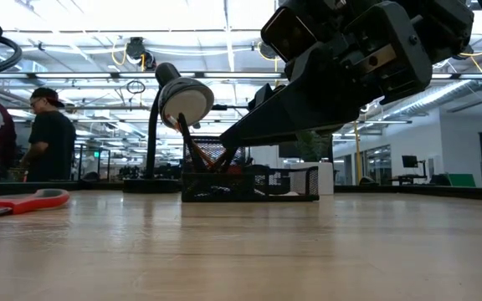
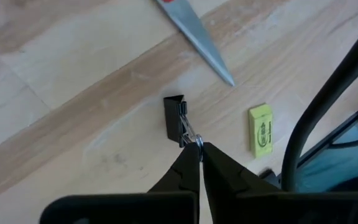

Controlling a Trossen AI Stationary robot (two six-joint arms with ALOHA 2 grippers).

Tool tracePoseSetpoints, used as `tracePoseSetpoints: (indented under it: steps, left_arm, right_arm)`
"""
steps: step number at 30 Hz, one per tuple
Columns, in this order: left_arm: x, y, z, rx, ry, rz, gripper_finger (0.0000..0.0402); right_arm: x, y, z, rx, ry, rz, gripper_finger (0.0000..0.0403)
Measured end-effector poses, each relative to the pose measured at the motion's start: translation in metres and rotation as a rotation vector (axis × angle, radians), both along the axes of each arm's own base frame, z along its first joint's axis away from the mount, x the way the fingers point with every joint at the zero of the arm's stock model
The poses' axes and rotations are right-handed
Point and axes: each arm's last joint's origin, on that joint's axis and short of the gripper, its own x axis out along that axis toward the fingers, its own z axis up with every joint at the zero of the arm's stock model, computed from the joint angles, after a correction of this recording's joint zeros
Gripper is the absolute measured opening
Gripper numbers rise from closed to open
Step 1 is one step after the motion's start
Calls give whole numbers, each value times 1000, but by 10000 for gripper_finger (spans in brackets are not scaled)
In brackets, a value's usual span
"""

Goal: Pick and place office supplies into organizer
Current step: Put the black binder clip into the desk organizer

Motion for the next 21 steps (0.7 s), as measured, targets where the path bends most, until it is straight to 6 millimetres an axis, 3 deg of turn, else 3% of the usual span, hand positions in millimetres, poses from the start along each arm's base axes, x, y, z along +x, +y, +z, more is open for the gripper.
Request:
tracePoseSetpoints:
  steps: [15, 21]
  left_arm:
    - [4, 5, 0, 103, -97, 0, 5]
    - [10, 9, 1, 153, -140, -7, 4]
  right_arm:
    - [0, 0, 0, 3, 4, -2, 160]
    - [-3, -1, -7, 35, 103, -34, 160]
